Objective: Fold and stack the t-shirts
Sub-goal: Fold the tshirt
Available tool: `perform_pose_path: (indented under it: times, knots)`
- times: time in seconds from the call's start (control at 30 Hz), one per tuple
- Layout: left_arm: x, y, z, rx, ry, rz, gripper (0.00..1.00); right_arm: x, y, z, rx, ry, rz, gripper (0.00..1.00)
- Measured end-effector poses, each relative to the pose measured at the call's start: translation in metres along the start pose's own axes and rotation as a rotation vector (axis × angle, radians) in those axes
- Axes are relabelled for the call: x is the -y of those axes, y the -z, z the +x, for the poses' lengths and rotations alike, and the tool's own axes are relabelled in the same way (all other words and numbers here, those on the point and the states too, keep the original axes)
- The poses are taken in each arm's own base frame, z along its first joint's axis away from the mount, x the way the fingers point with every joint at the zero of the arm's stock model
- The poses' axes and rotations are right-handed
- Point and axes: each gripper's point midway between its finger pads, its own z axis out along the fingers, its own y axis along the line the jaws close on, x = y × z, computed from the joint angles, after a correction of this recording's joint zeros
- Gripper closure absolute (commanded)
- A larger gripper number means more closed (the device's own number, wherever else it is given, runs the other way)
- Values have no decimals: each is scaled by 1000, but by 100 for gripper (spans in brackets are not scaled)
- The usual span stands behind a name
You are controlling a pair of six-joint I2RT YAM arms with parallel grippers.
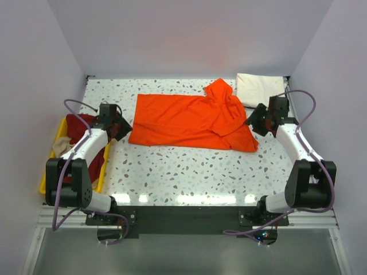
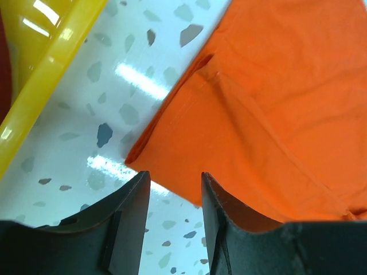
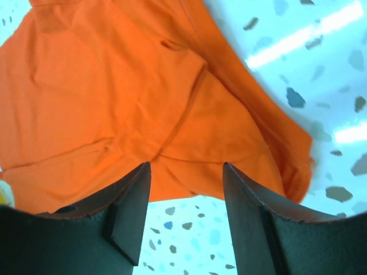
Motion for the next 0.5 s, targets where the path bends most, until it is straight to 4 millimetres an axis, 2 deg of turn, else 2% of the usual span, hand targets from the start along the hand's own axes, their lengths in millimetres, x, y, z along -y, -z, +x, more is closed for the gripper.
perform_pose_path:
  times: [0.1, 0.27, 0.37, 0.5]
  knots:
    - [-13, -4, 17, -29, 8, -23, 55, 20, 9, 22, -4, -10, 39, 43]
    - [-31, -11, 50, -84, 22, -47, 54, 55, 10, 62, -66, -31, 122, 40]
    - [-37, -14, 61, -92, 40, -47, 53, 65, 8, 77, -95, -44, 142, 37]
    - [-44, -19, 69, -88, 74, -45, 52, 69, 6, 85, -111, -54, 143, 36]
